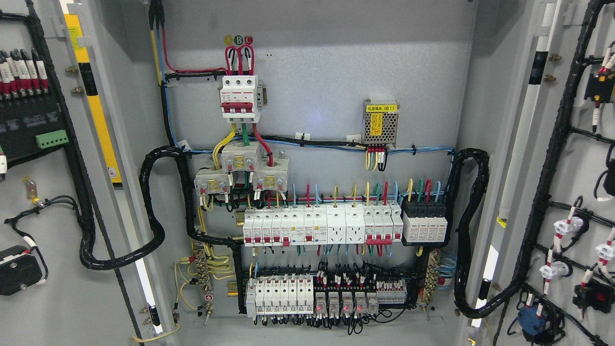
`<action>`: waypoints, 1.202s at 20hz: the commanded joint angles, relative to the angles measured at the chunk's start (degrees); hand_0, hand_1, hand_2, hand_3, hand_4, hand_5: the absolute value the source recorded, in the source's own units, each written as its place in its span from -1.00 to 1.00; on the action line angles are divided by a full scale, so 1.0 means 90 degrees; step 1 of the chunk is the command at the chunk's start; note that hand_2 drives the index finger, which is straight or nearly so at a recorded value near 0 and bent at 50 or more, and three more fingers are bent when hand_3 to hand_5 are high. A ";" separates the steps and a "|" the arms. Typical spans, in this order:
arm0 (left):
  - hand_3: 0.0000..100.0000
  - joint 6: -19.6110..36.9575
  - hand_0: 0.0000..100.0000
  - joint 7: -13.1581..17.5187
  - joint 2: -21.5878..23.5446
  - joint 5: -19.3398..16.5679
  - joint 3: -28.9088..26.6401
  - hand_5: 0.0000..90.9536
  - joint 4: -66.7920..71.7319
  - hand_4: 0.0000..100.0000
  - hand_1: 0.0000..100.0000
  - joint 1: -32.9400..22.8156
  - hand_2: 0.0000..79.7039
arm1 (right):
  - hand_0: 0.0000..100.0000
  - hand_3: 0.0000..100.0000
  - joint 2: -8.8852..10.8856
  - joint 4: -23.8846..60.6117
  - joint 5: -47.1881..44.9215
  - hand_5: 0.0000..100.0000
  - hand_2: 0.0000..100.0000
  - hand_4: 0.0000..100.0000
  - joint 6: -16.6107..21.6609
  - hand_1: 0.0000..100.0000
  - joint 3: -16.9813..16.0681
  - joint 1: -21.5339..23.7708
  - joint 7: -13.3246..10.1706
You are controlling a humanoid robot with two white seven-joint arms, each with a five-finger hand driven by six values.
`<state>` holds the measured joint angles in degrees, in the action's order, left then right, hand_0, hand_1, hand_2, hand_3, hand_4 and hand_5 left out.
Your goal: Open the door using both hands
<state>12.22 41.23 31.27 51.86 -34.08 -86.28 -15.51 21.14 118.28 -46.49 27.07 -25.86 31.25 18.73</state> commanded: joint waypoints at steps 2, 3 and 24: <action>-1.00 -0.0049 -1.00 -0.0021 0.0324 0.0028 -0.0032 -1.00 0.0349 -1.00 -1.00 0.0082 -1.00 | -0.60 -1.00 0.0347 0.0139 -0.0020 -1.00 -1.00 -1.00 0.0048 -0.76 0.0450 0.0024 -0.0001; -1.00 -0.0079 -1.00 -0.0021 0.0285 0.0029 -0.0032 -1.00 0.0300 -1.00 -1.00 0.0073 -1.00 | -0.60 -1.00 0.0385 0.0139 -0.0029 -1.00 -1.00 -1.00 0.0048 -0.76 0.0528 0.0004 -0.0001; -1.00 0.0057 -1.00 -0.0080 -0.1548 -0.1463 0.1647 -1.00 -0.1741 -1.00 -1.00 -0.0699 -1.00 | -0.60 -1.00 0.0522 0.0101 0.0000 -1.00 -1.00 -1.00 0.0000 -0.76 0.1807 -0.0064 -0.0011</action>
<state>11.41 40.58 28.39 47.81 -28.49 -95.16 -20.50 25.14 119.35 -46.62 27.48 -16.68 30.67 18.73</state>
